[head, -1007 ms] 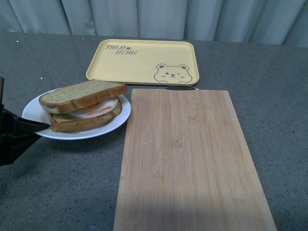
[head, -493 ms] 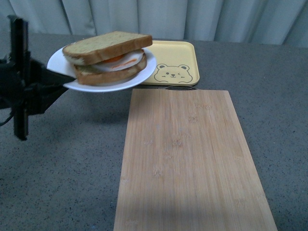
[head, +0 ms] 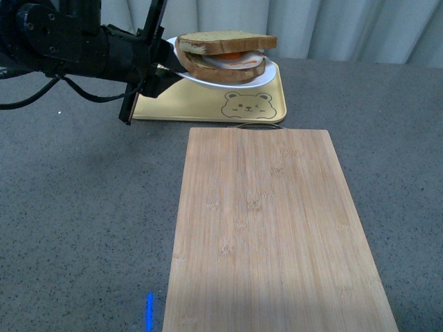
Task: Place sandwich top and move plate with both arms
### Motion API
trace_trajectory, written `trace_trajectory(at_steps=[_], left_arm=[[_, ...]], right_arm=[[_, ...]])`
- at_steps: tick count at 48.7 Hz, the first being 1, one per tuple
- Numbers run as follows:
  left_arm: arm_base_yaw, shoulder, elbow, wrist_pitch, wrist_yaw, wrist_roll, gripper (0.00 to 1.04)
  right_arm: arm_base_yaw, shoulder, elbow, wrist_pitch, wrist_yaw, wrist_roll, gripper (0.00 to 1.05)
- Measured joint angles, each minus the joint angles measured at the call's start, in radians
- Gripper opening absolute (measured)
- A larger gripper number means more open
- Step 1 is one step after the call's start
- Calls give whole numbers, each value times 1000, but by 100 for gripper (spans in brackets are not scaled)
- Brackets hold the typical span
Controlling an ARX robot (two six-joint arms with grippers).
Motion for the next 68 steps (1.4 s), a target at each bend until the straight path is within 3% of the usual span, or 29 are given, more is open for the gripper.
trace_trajectory(at_steps=[29, 33, 52, 62, 68], left_arm=[[-2, 129, 158, -105, -58, -40, 5], [-2, 129, 161, -108, -54, -39, 17], [23, -3, 47, -126, -53, -11, 99], [34, -93, -56, -129, -57, 20, 98], [39, -181, -159, -126, -122, 79, 98]], right_arm=[[0, 0, 0, 0, 0, 0, 95], [0, 0, 0, 0, 0, 0, 95], [0, 0, 0, 0, 0, 0, 95], [0, 0, 0, 0, 0, 0, 95], [0, 0, 0, 0, 0, 0, 95]])
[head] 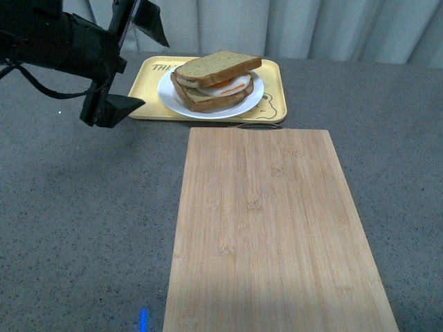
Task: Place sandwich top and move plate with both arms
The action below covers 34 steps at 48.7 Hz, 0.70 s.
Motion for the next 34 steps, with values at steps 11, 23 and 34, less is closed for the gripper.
trace_trajectory(at_steps=[11, 23, 34], left_arm=[[-6, -98, -254, 465, -344, 481, 81], [34, -324, -639, 944, -370, 1032, 37], [60, -465, -824, 952, -346, 1091, 4]], right_arm=[[0, 0, 0, 0, 0, 0, 95], [0, 0, 0, 0, 0, 0, 95], [0, 0, 0, 0, 0, 0, 95]])
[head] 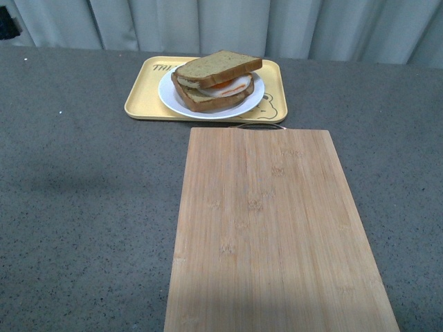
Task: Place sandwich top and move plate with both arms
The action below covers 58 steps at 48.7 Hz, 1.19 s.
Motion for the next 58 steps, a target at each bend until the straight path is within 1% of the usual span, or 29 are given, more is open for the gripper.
trace_trajectory(at_steps=[3, 11, 12, 13, 14, 18, 27, 37, 58], left_arm=[[5, -62, -34, -47, 5, 5, 4], [19, -224, -122, -80, 22, 11, 4], [30, -249, -137, -86, 31, 12, 4], [47, -270, -159, -95, 66, 13, 4], [55, -284, -170, -101, 72, 16, 4], [78, -373, -228, -140, 73, 16, 4], [78, -566, -310, -252, 76, 18, 4], [78, -761, -359, -396, 77, 19, 4], [78, -1041, -381, -635, 78, 19, 4]], right_arm=[[0, 0, 0, 0, 0, 0, 95], [0, 0, 0, 0, 0, 0, 95], [0, 0, 0, 0, 0, 0, 95], [0, 0, 0, 0, 0, 0, 95], [0, 0, 0, 0, 0, 0, 95], [0, 0, 0, 0, 0, 0, 95], [0, 0, 0, 0, 0, 0, 95], [0, 0, 0, 0, 0, 0, 95], [0, 0, 0, 0, 0, 0, 95]])
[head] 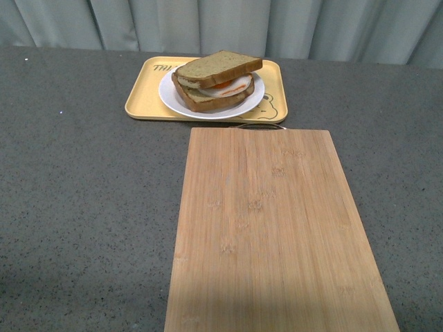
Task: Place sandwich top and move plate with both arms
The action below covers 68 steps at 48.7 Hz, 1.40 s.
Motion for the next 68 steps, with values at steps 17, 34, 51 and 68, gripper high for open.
trace_trajectory(at_steps=[17, 34, 51, 68], left_arm=[[0, -189, 0, -175, 0, 0, 4], [0, -353, 0, -336, 0, 0, 4], [0, -435, 0, -418, 0, 0, 4], [0, -620, 0, -609, 0, 0, 4]], right_arm=[[0, 0, 0, 0, 0, 0, 95], [0, 0, 0, 0, 0, 0, 95], [0, 0, 0, 0, 0, 0, 95], [0, 0, 0, 0, 0, 0, 95]])
